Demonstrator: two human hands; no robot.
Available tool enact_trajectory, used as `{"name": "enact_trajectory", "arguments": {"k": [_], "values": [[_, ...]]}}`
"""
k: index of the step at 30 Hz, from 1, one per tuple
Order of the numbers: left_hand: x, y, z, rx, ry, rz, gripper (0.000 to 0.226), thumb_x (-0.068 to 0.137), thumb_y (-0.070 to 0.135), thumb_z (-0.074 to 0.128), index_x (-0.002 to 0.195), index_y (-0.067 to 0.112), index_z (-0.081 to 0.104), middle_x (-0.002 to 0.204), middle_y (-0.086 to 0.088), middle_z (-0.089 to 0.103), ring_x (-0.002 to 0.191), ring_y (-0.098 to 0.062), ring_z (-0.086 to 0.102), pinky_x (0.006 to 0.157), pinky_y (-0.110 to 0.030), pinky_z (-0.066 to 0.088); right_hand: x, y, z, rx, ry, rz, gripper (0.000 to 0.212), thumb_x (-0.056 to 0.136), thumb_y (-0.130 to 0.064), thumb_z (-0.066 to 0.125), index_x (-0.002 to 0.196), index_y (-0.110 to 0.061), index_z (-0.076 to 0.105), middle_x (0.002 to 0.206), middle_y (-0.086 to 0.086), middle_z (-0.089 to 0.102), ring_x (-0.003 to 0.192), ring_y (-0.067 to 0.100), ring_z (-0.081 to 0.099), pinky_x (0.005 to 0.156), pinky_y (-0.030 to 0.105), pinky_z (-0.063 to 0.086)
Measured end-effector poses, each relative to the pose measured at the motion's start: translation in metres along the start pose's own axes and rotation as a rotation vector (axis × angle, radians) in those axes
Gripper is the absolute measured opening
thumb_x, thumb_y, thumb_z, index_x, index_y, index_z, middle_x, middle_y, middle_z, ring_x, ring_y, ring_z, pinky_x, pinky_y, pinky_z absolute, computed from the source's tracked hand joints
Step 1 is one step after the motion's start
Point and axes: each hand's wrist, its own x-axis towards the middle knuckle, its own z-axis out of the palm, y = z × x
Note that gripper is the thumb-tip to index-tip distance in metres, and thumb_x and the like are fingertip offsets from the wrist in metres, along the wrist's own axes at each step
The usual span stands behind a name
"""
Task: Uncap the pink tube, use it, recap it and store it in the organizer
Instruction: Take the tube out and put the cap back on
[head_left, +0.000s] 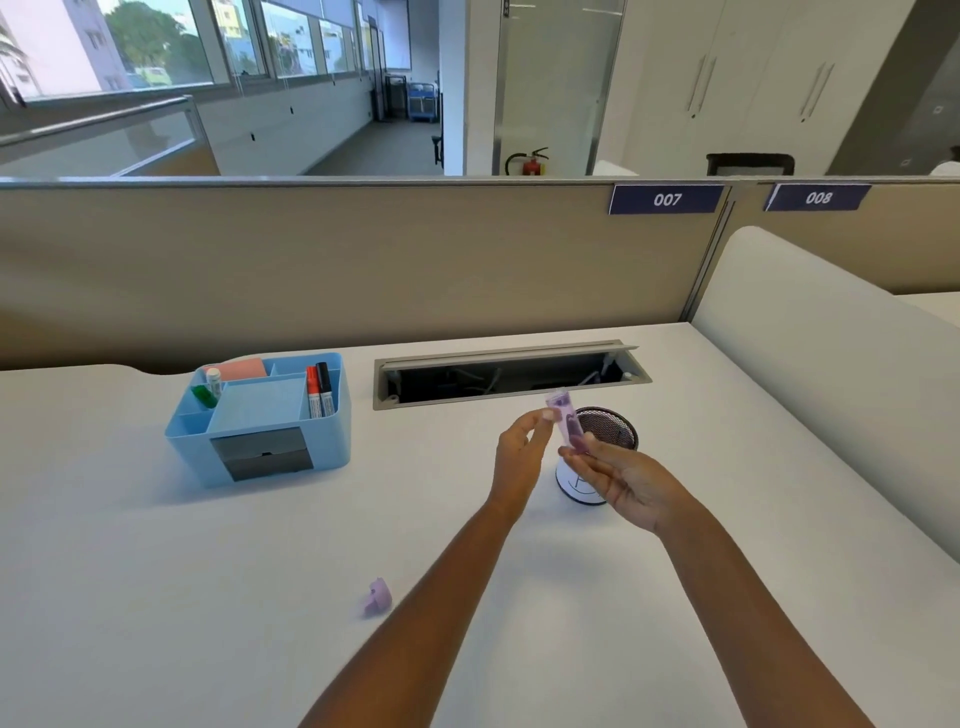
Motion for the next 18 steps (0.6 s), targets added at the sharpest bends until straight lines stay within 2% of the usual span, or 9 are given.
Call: {"name": "enact_trajectory", "arguments": {"k": [2,6,8,10,13,14,16,18], "values": [[-0.006,-0.002,-0.008,-0.01,-0.016,-0.012,0.025,0.092,0.022,0.049,0.112,0.009,0.057,0.109,0.001,0.058,0.102,-0.014,0.053,0.075,-0.008,0.041,0.001,0.012,0.006,-0.015,-0.028,0.012,0.011,0.088,-0.003,0.055,0.086,0.004,0.064,0.067,0.01,0.077,0.063,0.017,0.074,0.05,0.018,0.059],[-0.019,-0.009,-0.032,0.013,0.027,-0.035,0.024,0.09,0.016,0.054,0.111,0.005,0.057,0.117,-0.013,0.062,0.103,-0.018,0.057,0.081,-0.017,0.046,0.001,0.041,0.019,-0.044,-0.05,0.031,0.013,0.088,-0.003,0.055,0.084,0.004,0.065,0.066,0.012,0.076,0.063,0.016,0.073,0.055,0.019,0.06],[-0.026,-0.012,-0.048,0.034,0.081,-0.04,0.026,0.089,0.016,0.055,0.113,0.006,0.056,0.119,-0.011,0.061,0.102,-0.017,0.057,0.079,-0.012,0.045,0.0,0.061,0.027,-0.101,-0.029,0.029,0.011,0.087,-0.002,0.056,0.084,0.004,0.064,0.072,0.015,0.073,0.068,0.021,0.072,0.059,0.02,0.061],[-0.033,-0.014,-0.065,0.079,0.146,-0.039,0.028,0.089,0.016,0.055,0.116,0.008,0.055,0.118,-0.008,0.061,0.099,-0.014,0.055,0.079,-0.011,0.044,-0.003,0.083,0.034,-0.239,-0.004,0.008,0.01,0.086,0.002,0.057,0.079,0.003,0.064,0.082,0.018,0.066,0.078,0.027,0.065,0.071,0.027,0.061],[-0.043,-0.02,-0.093,0.151,0.195,-0.032,0.029,0.088,0.013,0.056,0.116,0.007,0.055,0.118,-0.012,0.062,0.1,-0.018,0.056,0.089,-0.024,0.044,-0.009,0.119,0.045,-0.539,-0.012,-0.068,0.01,0.085,0.005,0.057,0.082,0.004,0.066,0.091,0.021,0.061,0.084,0.028,0.057,0.086,0.036,0.051],[-0.047,-0.022,-0.101,0.168,0.211,-0.042,0.03,0.087,0.012,0.057,0.117,0.005,0.054,0.119,-0.014,0.062,0.102,-0.022,0.057,0.091,-0.027,0.044,-0.01,0.13,0.049,-0.709,-0.028,-0.124,0.011,0.085,0.002,0.057,0.09,0.005,0.067,0.096,0.02,0.063,0.085,0.026,0.058,0.087,0.034,0.049],[-0.055,-0.027,-0.118,0.19,0.254,-0.076,0.033,0.087,0.01,0.057,0.119,0.003,0.053,0.122,-0.016,0.061,0.107,-0.028,0.057,0.095,-0.032,0.044,-0.013,0.149,0.056,-1.019,-0.091,-0.232,0.021,0.085,-0.005,0.059,0.105,0.001,0.065,0.11,0.017,0.067,0.091,0.022,0.062,0.083,0.022,0.047],[-0.063,-0.032,-0.131,0.204,0.289,-0.105,0.034,0.087,0.009,0.057,0.12,0.002,0.052,0.124,-0.018,0.059,0.11,-0.032,0.057,0.098,-0.034,0.043,-0.015,0.167,0.062,-1.156,-0.205,-0.272,0.031,0.085,-0.008,0.062,0.115,-0.004,0.059,0.122,0.012,0.062,0.102,0.024,0.062,0.075,0.006,0.042]]}}
